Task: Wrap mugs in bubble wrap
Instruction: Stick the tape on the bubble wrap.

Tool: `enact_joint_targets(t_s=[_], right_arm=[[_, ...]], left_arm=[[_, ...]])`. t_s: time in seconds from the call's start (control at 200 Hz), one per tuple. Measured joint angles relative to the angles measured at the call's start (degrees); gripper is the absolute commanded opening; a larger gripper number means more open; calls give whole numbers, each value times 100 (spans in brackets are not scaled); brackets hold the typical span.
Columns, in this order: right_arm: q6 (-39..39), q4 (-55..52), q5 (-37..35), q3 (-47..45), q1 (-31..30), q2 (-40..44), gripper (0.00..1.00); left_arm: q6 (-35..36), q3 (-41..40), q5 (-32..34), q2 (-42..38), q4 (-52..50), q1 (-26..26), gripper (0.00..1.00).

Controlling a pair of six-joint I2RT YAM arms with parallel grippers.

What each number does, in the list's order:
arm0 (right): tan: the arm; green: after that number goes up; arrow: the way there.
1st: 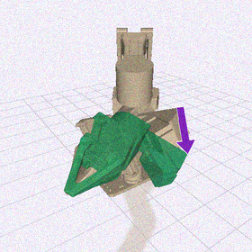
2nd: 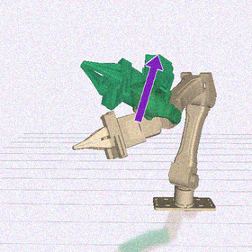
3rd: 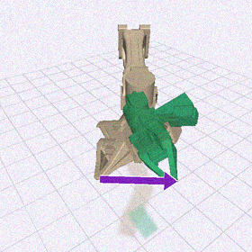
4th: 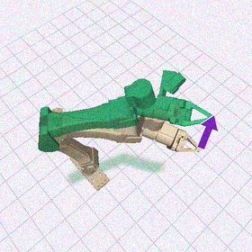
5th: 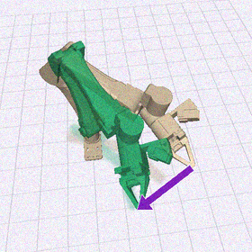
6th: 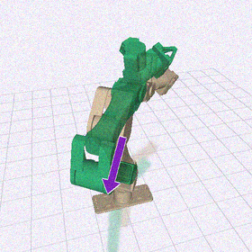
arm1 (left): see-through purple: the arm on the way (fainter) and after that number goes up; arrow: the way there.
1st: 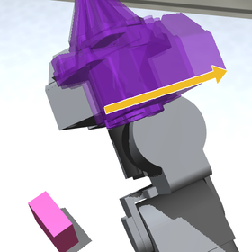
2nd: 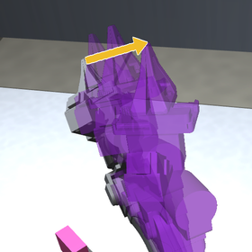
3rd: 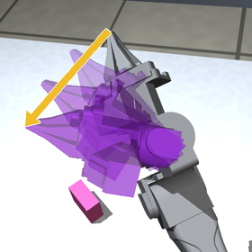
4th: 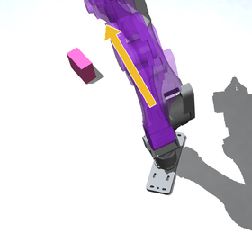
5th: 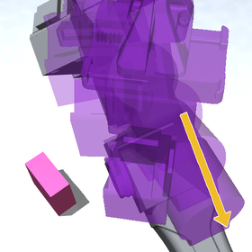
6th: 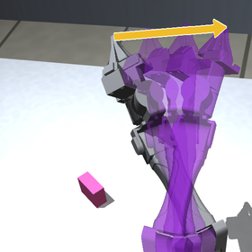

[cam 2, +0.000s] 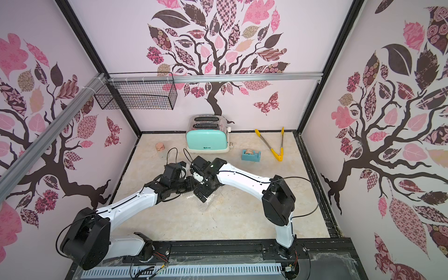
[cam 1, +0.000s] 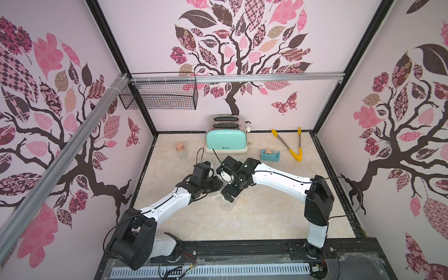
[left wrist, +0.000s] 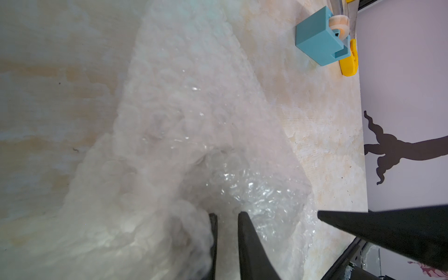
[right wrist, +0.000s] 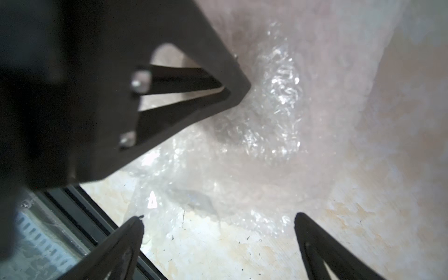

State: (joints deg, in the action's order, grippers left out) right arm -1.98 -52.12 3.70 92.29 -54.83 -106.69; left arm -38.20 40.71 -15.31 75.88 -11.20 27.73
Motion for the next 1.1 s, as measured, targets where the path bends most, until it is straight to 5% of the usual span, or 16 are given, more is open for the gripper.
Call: enact_joint_targets(t_s=[0.125,0.27,0.37,1.101], right_arm=[[-9,264,181,-256,-33,321,90],[13,673,444,-564,-63,614,38],[-11,966,643,-656,-63,636,21],[-98,2387,629,-1182,-57,234,32]], left_arm=[[-4,-7,0,-4,7,-9,21],[-4,-7,-2,-4,11,-11,21],[-4,-7,-4,-4,11,-22,21],[-96,-68,-37,0,44,-118,21]])
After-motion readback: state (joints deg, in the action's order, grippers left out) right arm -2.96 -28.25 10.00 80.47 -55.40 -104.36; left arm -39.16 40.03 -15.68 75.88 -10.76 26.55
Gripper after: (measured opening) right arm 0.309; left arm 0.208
